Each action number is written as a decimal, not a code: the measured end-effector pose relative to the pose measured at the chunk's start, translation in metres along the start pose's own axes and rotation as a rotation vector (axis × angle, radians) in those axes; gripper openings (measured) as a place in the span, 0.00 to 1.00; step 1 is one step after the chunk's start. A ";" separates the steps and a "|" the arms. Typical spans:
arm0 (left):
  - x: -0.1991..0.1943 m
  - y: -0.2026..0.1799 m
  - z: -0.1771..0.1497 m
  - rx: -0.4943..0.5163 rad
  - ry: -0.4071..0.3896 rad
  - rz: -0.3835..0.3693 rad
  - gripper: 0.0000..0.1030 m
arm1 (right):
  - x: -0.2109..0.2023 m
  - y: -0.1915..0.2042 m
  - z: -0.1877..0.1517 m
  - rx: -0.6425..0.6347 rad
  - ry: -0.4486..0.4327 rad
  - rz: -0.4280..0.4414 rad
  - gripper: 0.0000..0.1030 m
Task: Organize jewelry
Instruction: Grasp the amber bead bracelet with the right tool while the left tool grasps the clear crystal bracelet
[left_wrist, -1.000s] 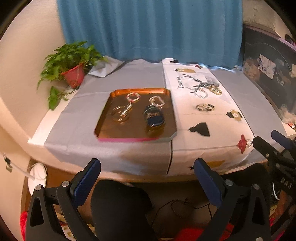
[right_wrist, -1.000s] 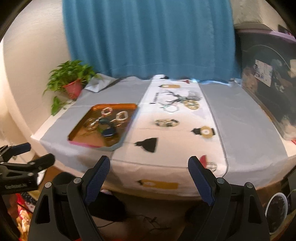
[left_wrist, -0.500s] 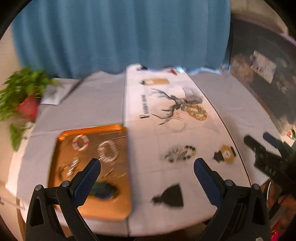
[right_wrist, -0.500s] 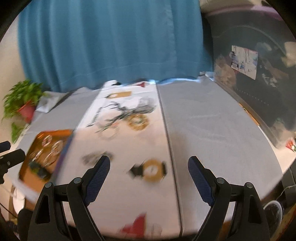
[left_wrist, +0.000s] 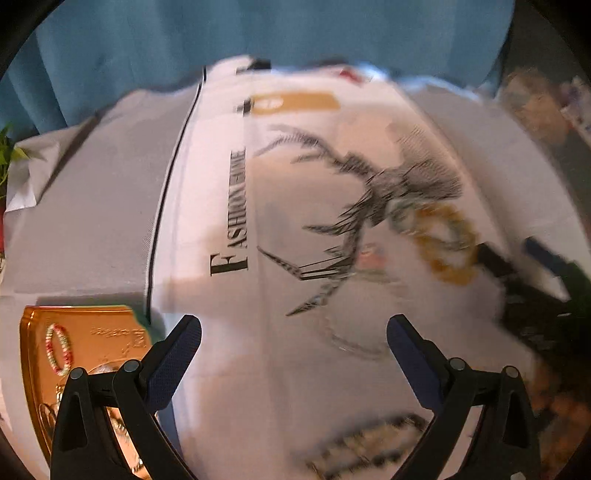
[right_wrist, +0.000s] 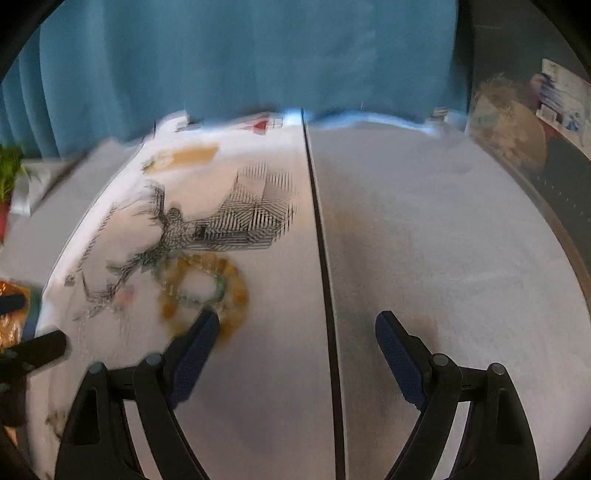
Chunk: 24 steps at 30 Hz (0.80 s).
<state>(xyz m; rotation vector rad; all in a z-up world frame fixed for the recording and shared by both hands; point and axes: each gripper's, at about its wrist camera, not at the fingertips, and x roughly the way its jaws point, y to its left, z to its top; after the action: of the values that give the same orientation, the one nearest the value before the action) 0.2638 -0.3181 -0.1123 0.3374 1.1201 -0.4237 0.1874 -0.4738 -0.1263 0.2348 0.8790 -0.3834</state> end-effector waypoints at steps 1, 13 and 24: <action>0.012 0.001 -0.001 0.008 0.028 0.005 1.00 | 0.004 -0.002 0.002 0.008 0.004 0.014 0.86; 0.018 0.011 -0.003 -0.026 -0.014 -0.024 1.00 | 0.010 0.005 0.002 -0.025 0.037 0.048 0.89; 0.003 0.001 -0.006 0.032 -0.060 -0.058 0.09 | -0.005 -0.002 -0.013 -0.080 0.015 0.021 0.59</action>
<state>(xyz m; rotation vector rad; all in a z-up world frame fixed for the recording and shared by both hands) 0.2602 -0.3150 -0.1173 0.3186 1.0674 -0.4999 0.1742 -0.4701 -0.1302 0.1734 0.9045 -0.3269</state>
